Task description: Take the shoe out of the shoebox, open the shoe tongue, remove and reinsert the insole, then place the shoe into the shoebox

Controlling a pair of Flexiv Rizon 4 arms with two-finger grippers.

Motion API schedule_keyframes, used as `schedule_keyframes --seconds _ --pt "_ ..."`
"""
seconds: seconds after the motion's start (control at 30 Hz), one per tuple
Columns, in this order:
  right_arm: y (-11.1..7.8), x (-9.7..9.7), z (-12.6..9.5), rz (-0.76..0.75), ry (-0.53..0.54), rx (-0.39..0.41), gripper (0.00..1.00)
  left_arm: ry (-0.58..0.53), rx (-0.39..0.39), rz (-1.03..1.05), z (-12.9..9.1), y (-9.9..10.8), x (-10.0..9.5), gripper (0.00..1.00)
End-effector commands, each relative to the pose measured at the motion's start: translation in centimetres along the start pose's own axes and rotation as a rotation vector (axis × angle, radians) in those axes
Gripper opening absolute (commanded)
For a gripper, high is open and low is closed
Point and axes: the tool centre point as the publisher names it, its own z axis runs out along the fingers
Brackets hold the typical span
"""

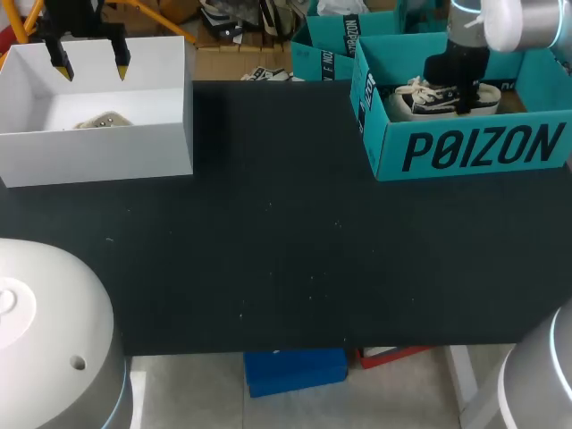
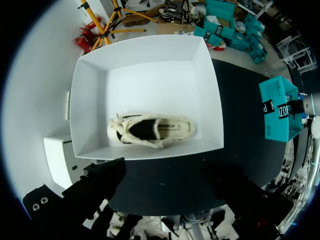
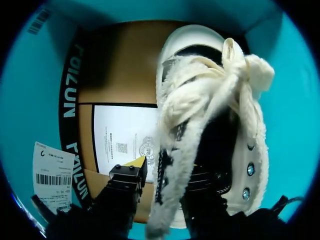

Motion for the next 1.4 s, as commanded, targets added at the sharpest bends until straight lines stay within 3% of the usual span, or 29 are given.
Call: schedule_keyframes --seconds 0.03,0.3,0.87,1.4 --pt "0.1 -0.7 0.8 0.003 0.010 0.006 0.00 -0.001 -0.002 -0.001 -0.1 0.0 0.0 1.00" --pt "0.1 -0.7 0.2 0.007 0.007 0.015 0.00 -0.001 -0.002 -0.001 -0.1 0.0 0.0 1.00" --pt "-0.7 0.4 -6.2 0.040 -0.042 0.055 0.00 -0.001 -0.002 -0.001 -0.1 0.0 0.0 1.00" --pt "0.4 3.5 -15.2 0.087 -0.136 0.089 0.00 -0.001 -0.002 -0.001 -0.1 0.0 0.0 1.00"
